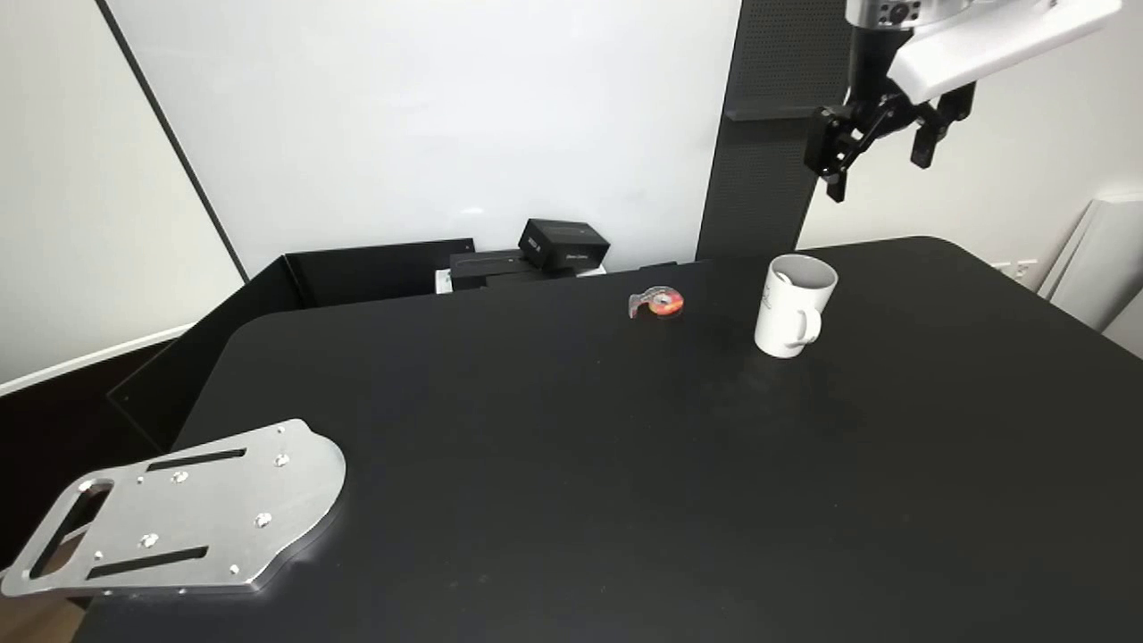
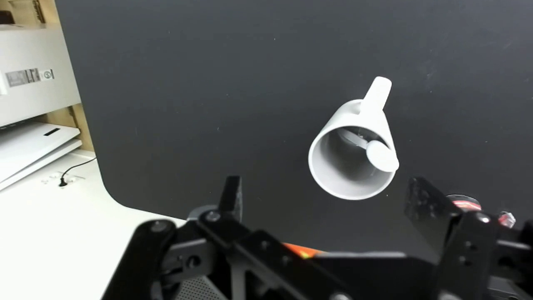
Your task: Take the white spoon out of the mug
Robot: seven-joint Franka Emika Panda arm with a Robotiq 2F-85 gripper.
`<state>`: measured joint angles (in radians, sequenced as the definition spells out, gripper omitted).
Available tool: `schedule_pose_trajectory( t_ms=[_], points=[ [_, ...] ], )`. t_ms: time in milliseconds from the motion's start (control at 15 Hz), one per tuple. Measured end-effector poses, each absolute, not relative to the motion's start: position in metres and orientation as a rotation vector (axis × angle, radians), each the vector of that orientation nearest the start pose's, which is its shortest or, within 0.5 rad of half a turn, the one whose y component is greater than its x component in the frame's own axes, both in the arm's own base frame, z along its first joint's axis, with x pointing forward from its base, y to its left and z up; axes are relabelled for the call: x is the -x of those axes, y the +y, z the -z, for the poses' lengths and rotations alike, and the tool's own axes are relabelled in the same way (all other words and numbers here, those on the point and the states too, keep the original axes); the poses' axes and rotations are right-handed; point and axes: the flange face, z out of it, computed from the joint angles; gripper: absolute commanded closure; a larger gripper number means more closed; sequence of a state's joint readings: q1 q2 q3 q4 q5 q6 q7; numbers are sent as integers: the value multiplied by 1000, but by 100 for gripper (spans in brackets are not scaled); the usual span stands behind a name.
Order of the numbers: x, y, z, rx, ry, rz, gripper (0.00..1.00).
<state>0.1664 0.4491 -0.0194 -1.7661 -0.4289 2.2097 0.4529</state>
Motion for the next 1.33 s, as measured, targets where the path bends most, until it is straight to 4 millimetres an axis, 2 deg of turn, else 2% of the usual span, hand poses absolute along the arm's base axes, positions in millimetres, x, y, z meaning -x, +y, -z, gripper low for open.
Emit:
schedule_pose_trajectory(
  t_ms=[333, 533, 1333],
  points=[
    [-679, 108, -286, 3531, 57, 54, 0],
    [-685, 123, -277, 3552, 46, -14, 0],
    [-685, 123, -272, 3559, 17, -18, 0]
  ],
)
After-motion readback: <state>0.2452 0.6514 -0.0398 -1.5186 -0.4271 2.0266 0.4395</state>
